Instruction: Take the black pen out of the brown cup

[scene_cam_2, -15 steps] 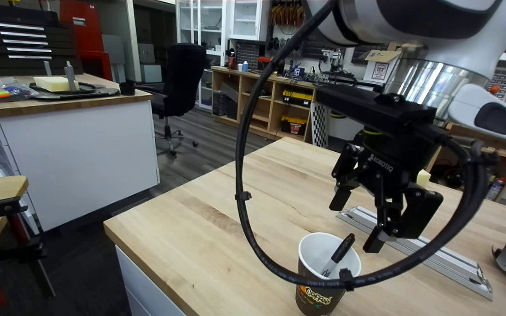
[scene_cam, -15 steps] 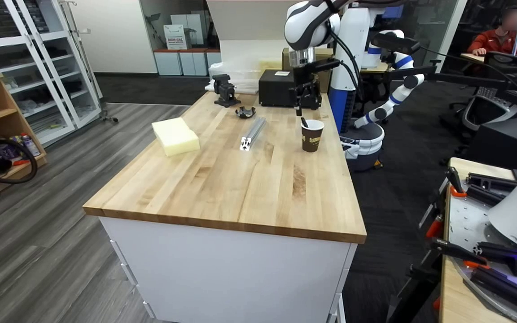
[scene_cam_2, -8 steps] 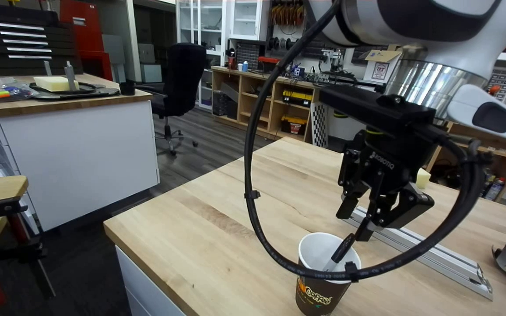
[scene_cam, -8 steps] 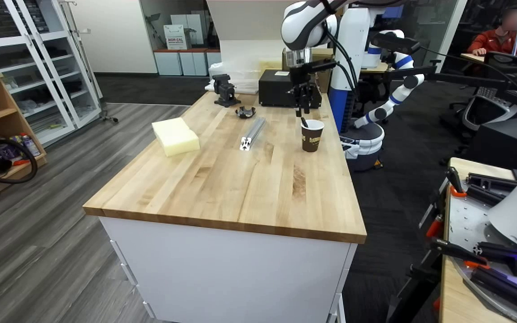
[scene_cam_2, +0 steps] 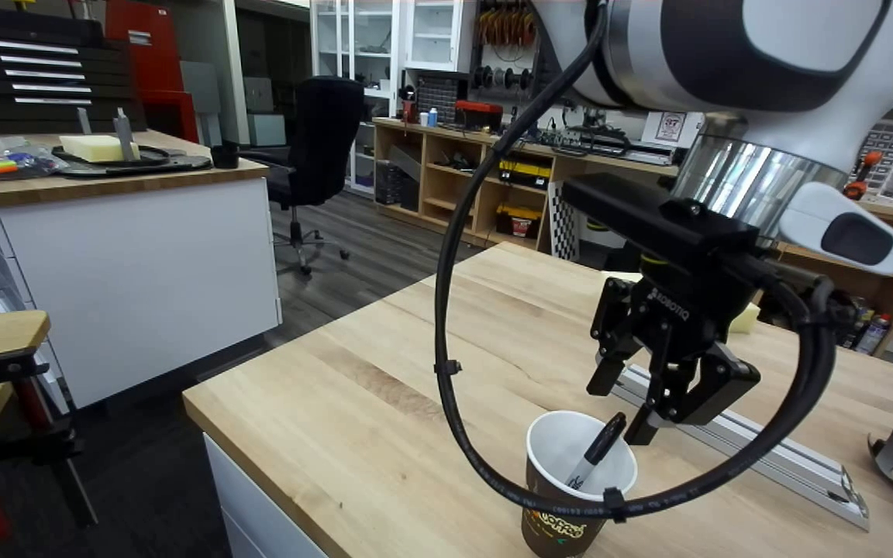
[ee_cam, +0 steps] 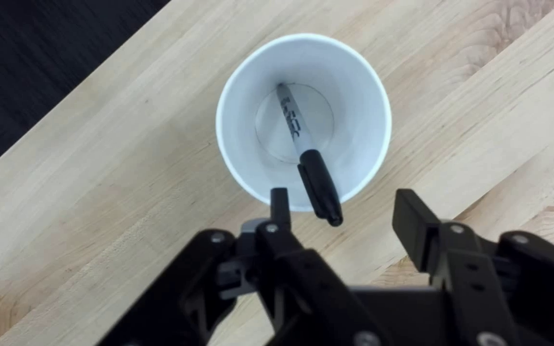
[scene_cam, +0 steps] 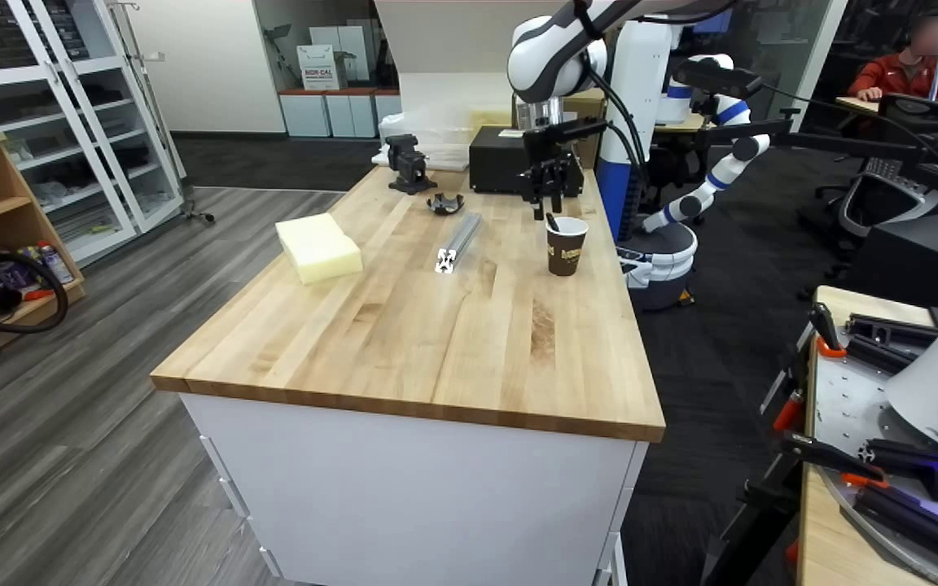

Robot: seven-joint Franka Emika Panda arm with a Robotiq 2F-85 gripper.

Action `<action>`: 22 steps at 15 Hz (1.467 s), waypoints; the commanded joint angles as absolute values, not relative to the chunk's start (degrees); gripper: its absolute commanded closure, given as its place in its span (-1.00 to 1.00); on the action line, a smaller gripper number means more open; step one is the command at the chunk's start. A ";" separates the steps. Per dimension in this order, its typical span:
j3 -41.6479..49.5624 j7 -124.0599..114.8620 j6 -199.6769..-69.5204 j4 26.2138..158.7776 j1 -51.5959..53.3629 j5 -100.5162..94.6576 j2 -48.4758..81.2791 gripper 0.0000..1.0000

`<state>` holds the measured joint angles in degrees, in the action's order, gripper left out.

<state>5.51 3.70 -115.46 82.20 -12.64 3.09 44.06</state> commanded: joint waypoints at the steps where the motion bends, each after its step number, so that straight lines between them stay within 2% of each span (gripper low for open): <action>1: 4.90 4.35 -115.53 80.92 -13.34 3.97 45.22 0.34; 5: 4.98 4.40 -115.23 80.87 -13.38 3.86 45.29 0.89; 7: 5.06 4.37 -115.00 80.75 -13.34 3.73 45.26 1.00; 9: 5.19 4.29 -114.37 80.56 -13.21 3.45 45.17 0.92; 15: 5.36 4.68 -111.05 79.38 -12.99 2.81 43.85 0.92; 22: 5.59 5.59 -100.71 75.79 -12.31 1.13 40.55 0.92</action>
<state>5.53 4.61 -105.58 76.70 -12.60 2.22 43.48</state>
